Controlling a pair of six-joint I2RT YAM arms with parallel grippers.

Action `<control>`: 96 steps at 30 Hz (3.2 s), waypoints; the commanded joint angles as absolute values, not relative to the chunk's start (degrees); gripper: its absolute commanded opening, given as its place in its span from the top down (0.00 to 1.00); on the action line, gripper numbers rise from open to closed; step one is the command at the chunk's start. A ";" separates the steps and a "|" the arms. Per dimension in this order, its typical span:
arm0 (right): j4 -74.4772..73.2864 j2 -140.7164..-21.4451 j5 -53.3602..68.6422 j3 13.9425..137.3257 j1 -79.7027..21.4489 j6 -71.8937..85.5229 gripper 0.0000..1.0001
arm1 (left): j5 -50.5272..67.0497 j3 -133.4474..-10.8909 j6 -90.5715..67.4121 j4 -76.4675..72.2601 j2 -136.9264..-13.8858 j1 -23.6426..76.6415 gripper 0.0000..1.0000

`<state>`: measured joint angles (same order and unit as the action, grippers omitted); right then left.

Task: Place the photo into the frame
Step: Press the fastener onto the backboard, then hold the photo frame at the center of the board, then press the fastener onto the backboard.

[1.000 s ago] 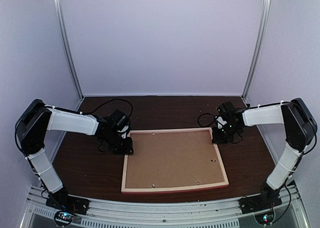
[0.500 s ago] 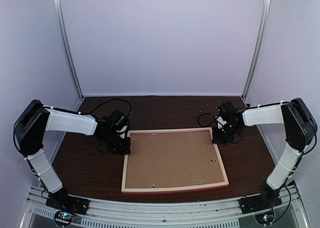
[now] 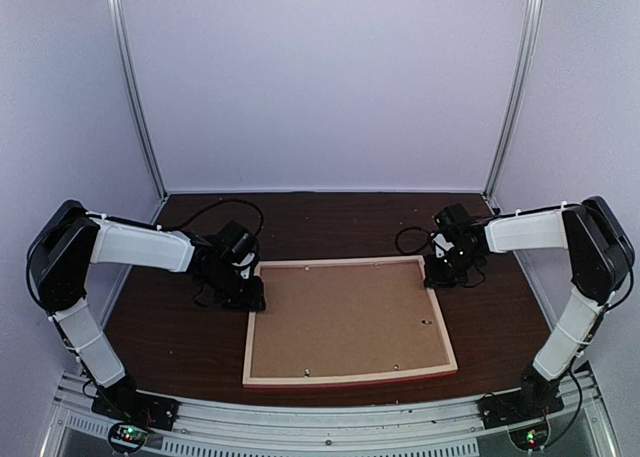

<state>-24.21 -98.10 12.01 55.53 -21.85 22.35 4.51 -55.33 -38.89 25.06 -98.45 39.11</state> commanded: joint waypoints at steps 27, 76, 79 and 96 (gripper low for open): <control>-26.99 -93.92 12.99 52.36 -21.96 23.41 0.58 | 4.12 -52.21 -41.12 22.10 -98.13 39.37 0.80; -27.97 -80.15 9.19 37.56 -31.82 26.72 0.39 | 3.09 -58.61 -37.61 23.24 -102.77 39.29 0.81; -28.59 -81.49 7.68 38.74 -31.99 27.04 0.44 | 3.05 -58.54 -37.61 23.33 -102.57 39.28 0.81; -28.32 -85.49 5.36 41.98 -31.96 29.55 0.63 | 3.59 -58.62 -37.27 23.27 -103.05 39.29 0.82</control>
